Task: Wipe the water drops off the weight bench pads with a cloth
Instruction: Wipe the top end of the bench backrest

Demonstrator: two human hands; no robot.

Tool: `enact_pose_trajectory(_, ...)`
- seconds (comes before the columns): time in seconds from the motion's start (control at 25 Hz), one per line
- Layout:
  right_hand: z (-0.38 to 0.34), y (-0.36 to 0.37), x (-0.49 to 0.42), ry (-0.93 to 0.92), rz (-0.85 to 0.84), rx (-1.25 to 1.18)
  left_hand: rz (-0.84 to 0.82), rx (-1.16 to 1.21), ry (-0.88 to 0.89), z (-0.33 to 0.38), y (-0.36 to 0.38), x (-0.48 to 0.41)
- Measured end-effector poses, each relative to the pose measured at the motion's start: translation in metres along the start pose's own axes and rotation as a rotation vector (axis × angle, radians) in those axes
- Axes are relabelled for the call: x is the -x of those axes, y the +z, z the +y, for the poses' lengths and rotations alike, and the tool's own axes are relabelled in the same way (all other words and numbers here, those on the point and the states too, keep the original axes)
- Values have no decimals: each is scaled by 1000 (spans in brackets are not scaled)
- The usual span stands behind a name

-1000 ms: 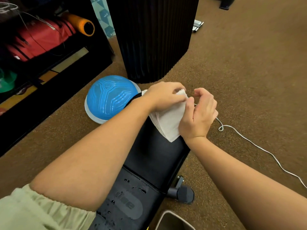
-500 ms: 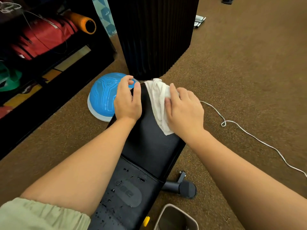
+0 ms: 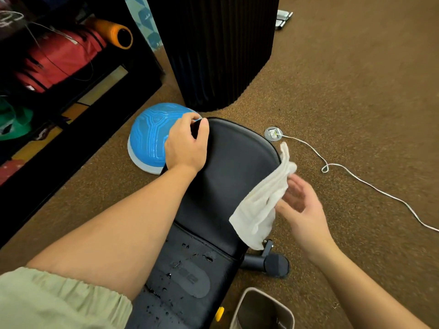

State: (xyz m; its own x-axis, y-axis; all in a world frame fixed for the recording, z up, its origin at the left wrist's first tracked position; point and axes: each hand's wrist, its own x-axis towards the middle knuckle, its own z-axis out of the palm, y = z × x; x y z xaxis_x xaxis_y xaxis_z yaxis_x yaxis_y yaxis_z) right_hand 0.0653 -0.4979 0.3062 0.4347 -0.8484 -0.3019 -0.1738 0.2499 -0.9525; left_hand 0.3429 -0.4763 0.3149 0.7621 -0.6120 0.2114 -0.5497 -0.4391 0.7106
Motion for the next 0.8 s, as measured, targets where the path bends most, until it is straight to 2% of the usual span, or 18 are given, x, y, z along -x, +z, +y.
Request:
enact_pose_trajectory(0.2,-25,45,-26,58,67,-104,7,6,-10,0,2,0)
enact_pose_trajectory(0.28,-14,63,-27,152,283,-342,8,10,-10,-1,2,0)
enact_pose_trajectory(0.36,-4,65,-26,335,519,-696,14,16,-12,-1,2,0)
enact_pose_trajectory(0.4,-2,63,-23,431,576,-817,16,18,-16,-1,3,0)
enact_pose_trajectory(0.48,0,64,-16,564,609,-906,19,10,-18,-2,4,1)
enact_pose_trajectory(0.64,15,83,8,796,655,-847,34,13,-19,-3,4,-1)
enact_pose_trajectory(0.72,30,86,16,951,589,-807,40,19,-17,-4,4,0)
enact_pose_trajectory(0.8,35,83,19,994,477,-809,43,24,-15,-4,4,1)
